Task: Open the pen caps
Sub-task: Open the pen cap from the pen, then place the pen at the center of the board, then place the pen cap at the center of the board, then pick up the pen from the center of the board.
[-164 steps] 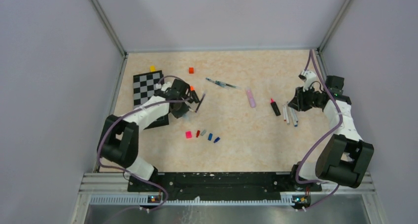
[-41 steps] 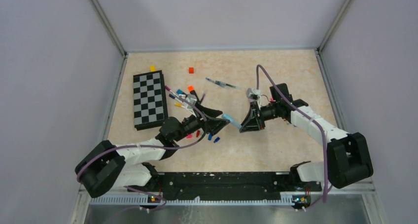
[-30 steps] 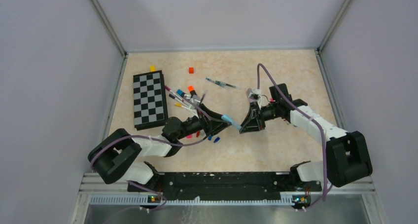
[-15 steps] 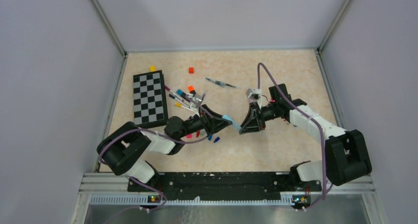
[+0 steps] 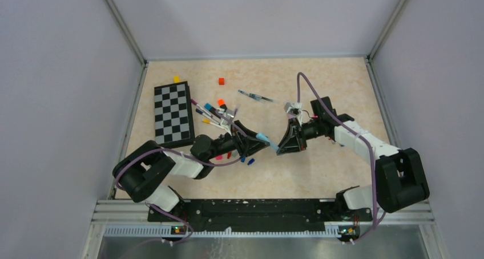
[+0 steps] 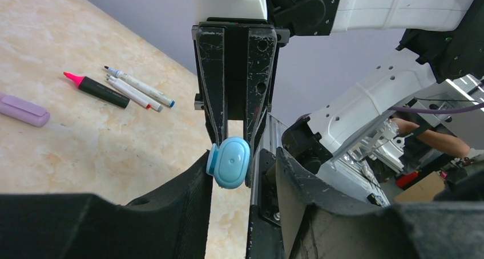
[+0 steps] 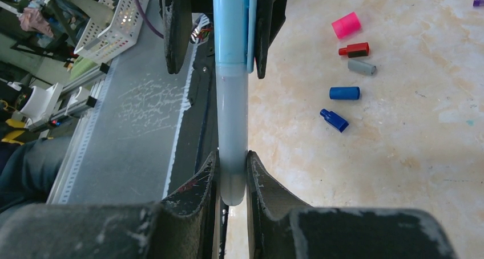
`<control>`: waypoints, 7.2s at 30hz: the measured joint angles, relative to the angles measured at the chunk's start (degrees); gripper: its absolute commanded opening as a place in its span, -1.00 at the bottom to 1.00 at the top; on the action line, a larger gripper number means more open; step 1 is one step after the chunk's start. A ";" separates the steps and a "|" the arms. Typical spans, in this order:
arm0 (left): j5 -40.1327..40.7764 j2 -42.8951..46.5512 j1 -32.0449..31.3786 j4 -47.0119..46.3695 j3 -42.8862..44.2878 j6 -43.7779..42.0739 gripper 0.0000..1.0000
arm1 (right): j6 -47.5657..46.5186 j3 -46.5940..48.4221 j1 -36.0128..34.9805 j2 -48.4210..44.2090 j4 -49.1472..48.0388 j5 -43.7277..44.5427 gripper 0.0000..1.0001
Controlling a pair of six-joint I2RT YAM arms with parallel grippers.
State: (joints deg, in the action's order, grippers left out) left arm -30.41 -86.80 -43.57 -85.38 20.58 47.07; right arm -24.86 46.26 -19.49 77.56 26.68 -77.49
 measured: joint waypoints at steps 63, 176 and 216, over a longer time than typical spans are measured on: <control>15.43 24.96 9.53 16.81 7.37 -11.74 -1.00 | -8.66 4.11 -3.15 1.66 9.27 3.10 -1.00; 46.73 6.54 -5.35 89.99 31.36 -30.84 0.97 | -3.56 1.81 40.39 -8.55 2.01 30.36 -0.15; 35.80 -15.47 14.58 94.14 41.99 -36.79 -0.28 | -4.13 0.96 40.39 -9.31 1.68 26.73 -0.16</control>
State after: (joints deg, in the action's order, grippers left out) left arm 5.39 -102.28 -28.99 8.75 62.57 10.28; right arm -28.99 47.22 20.91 68.25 28.36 -50.76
